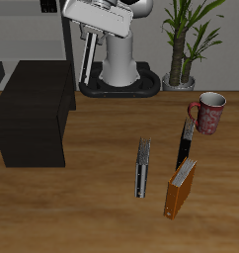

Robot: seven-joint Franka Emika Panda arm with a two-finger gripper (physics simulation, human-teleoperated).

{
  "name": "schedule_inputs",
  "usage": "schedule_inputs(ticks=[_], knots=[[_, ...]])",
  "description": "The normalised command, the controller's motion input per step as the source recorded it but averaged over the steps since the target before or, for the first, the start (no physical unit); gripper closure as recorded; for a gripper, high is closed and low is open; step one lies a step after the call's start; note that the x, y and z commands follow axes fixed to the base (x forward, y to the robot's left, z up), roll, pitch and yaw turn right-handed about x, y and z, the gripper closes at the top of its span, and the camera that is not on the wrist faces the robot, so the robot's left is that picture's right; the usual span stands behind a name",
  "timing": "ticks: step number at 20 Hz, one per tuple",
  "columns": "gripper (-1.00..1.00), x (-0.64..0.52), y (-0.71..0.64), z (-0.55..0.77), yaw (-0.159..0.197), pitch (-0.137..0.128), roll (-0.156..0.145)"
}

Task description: Place the right striped book flat on top of the shelf

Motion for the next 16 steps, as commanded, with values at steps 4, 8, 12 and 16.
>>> schedule_inputs(ticks=[4, 8, 12, 16], knots=[[1.0, -0.12, 0.1, 0.04, 0.03, -0.034, -0.132], [1.0, -0.07, 0.02, 0.02, -0.021, -0.006, -0.153], [1.0, -0.04, -0.09, 0.1, 0.043, -0.016, -0.189], [1.0, 0.02, -0.14, 0.04, -0.002, -0.039, -0.123]])
